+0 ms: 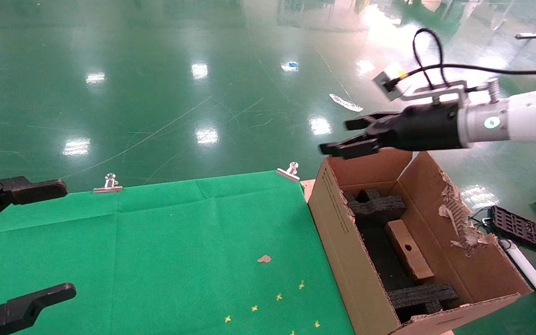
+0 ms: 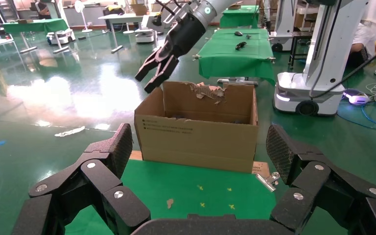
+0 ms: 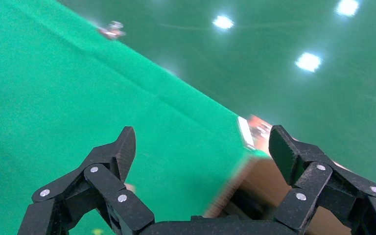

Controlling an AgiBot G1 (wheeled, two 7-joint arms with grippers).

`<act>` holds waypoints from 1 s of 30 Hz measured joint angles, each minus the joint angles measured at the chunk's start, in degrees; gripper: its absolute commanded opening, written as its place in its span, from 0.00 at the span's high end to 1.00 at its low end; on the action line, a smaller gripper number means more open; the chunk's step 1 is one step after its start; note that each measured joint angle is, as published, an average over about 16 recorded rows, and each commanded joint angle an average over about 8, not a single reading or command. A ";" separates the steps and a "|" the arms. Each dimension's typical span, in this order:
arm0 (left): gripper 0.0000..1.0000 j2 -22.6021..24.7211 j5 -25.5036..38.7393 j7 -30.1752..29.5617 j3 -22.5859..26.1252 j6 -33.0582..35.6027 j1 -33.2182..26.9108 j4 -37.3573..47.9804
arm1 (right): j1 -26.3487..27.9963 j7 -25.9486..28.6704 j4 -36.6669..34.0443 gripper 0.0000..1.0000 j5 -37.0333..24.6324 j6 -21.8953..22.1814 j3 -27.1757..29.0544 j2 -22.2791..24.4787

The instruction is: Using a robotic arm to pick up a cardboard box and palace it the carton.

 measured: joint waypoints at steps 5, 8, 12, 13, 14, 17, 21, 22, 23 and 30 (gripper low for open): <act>0.00 0.00 0.00 0.00 0.01 0.00 0.00 0.00 | -5.17 -1.04 5.14 0.00 1.58 -1.53 6.13 0.23; 0.00 0.00 -0.01 0.01 0.01 0.00 0.00 0.00 | -8.25 -1.66 8.21 0.00 2.52 -2.44 9.80 0.36; 0.00 -0.01 -0.01 0.01 0.01 0.00 0.00 0.00 | -12.38 -2.49 12.31 0.00 3.78 -3.67 14.70 0.55; 0.00 -0.01 -0.01 0.01 0.02 0.00 -0.01 0.00 | -13.42 -2.70 13.35 0.00 4.10 -3.97 15.93 0.59; 0.00 -0.01 -0.01 0.01 0.02 -0.01 -0.01 0.00 | -14.46 -2.91 14.38 0.00 4.42 -4.28 17.17 0.64; 0.00 -0.01 -0.01 0.01 0.02 -0.01 -0.01 0.00 | -17.57 -3.54 17.46 0.00 5.36 -5.20 20.85 0.77; 0.00 -0.01 -0.02 0.01 0.03 -0.01 -0.01 0.00 | -21.67 -4.36 21.55 0.00 6.62 -6.42 25.73 0.95; 0.00 -0.01 -0.02 0.01 0.03 -0.01 -0.01 0.00 | -22.72 -4.57 22.58 0.00 6.94 -6.73 26.96 1.00; 0.00 -0.01 -0.02 0.01 0.03 -0.01 -0.01 0.00 | -23.76 -4.78 23.62 0.00 7.25 -7.03 28.20 1.05; 0.00 -0.01 -0.02 0.02 0.04 -0.01 -0.01 0.00 | -31.01 -6.24 30.83 0.00 9.47 -9.18 36.81 1.37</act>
